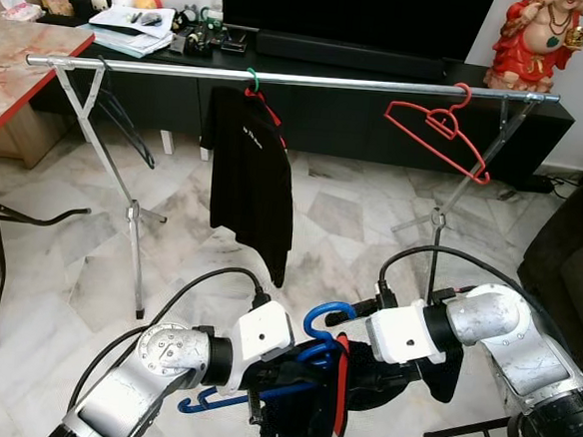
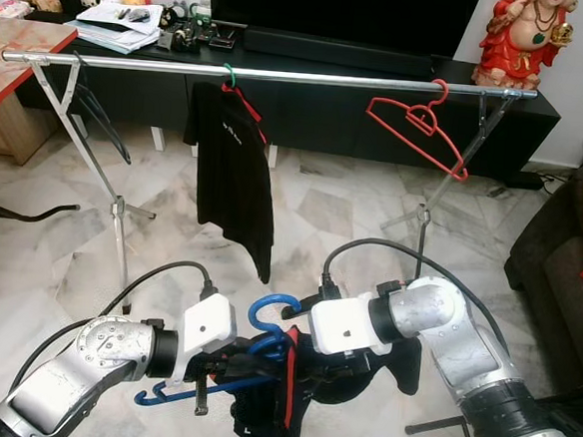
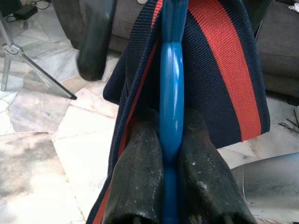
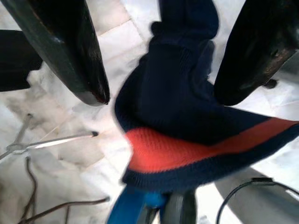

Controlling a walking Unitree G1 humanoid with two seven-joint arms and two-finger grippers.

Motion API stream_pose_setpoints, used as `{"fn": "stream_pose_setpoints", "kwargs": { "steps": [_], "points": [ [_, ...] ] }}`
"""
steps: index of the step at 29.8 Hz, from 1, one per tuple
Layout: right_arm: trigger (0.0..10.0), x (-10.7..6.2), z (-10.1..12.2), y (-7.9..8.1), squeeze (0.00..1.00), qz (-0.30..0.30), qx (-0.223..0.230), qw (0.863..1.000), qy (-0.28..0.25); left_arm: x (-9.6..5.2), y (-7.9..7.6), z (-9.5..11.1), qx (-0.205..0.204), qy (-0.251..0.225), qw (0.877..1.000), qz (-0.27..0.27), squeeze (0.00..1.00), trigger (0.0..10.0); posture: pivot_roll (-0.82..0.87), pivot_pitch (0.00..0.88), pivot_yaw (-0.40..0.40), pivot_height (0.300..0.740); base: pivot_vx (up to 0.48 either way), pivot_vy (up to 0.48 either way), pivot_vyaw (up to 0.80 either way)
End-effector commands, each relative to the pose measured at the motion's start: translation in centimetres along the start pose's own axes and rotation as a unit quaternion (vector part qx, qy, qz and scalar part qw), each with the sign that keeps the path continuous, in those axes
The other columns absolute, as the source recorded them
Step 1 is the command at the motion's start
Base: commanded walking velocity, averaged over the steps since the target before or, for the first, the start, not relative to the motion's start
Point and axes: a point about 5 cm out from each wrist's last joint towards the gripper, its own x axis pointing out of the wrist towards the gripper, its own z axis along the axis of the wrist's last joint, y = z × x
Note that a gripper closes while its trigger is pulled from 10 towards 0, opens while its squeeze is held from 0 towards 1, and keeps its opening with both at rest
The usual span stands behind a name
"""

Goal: Hang hanger

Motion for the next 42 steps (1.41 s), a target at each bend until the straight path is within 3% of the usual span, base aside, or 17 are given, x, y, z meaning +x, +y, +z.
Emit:
{"fn": "stream_pose_setpoints", "kwargs": {
  "steps": [1, 2, 3, 4, 5, 6, 25, 42],
  "points": [
    [10.0, 0.0, -0.2, 0.1, 0.00, 0.012, 0.007, 1.000, 0.008, 0.4, -0.2, 1.4, 0.034, -0.024, 0.999, -0.015, 0.00, 10.0, -0.01, 0.117, -0.091, 0.740, 0.000, 0.000, 0.00],
    [10.0, 0.1, -0.3, 0.2, 0.00, 0.013, 0.011, 1.000, 0.008, 0.4, -0.2, 1.5, 0.037, -0.025, 0.999, -0.015, 0.00, 10.0, 0.00, 0.120, -0.092, 0.740, 0.000, 0.000, 0.00],
    [4.3, 0.2, -0.3, 0.4, 0.00, 0.019, 0.015, 1.000, 0.006, 0.5, -0.1, 1.6, 0.049, -0.029, 0.998, -0.008, 0.00, 10.0, 0.00, 0.122, -0.092, 0.740, 0.000, 0.000, 0.00],
    [3.1, 0.3, -0.3, 0.4, 0.00, 0.021, 0.017, 1.000, 0.002, 0.5, -0.1, 1.7, 0.054, -0.031, 0.998, -0.004, 0.00, 10.0, 0.00, 0.123, -0.092, 0.740, 0.000, 0.000, 0.00],
    [3.1, 0.4, -0.1, 0.5, 0.00, 0.025, 0.024, 0.999, -0.007, 0.5, 0.0, 1.7, 0.053, -0.032, 0.998, -0.003, 0.00, 10.0, 0.00, 0.125, -0.092, 0.740, 0.000, 0.000, 0.00],
    [0.0, 0.4, 0.0, 0.5, 0.00, 0.027, 0.026, 0.999, -0.013, 0.5, 0.0, 1.7, 0.052, -0.031, 0.998, -0.004, 0.00, 10.0, 0.00, 0.127, -0.091, 0.740, 0.000, 0.000, 0.00],
    [0.0, 0.7, 1.1, 0.5, 0.00, 0.033, 0.043, 0.997, -0.050, 1.0, -0.3, 1.9, 0.065, -0.033, 0.997, -0.017, 0.00, 10.0, 0.00, 0.136, -0.087, 0.740, 0.000, 0.000, 0.00],
    [0.0, 0.8, 0.4, 1.7, 0.00, 0.082, 0.041, 0.996, -0.018, 0.9, 0.1, 1.7, 0.082, -0.017, 0.996, -0.019, 0.00, 10.0, 0.00, 0.142, -0.085, 0.740, 0.000, 0.000, 0.00]
  ]
}}
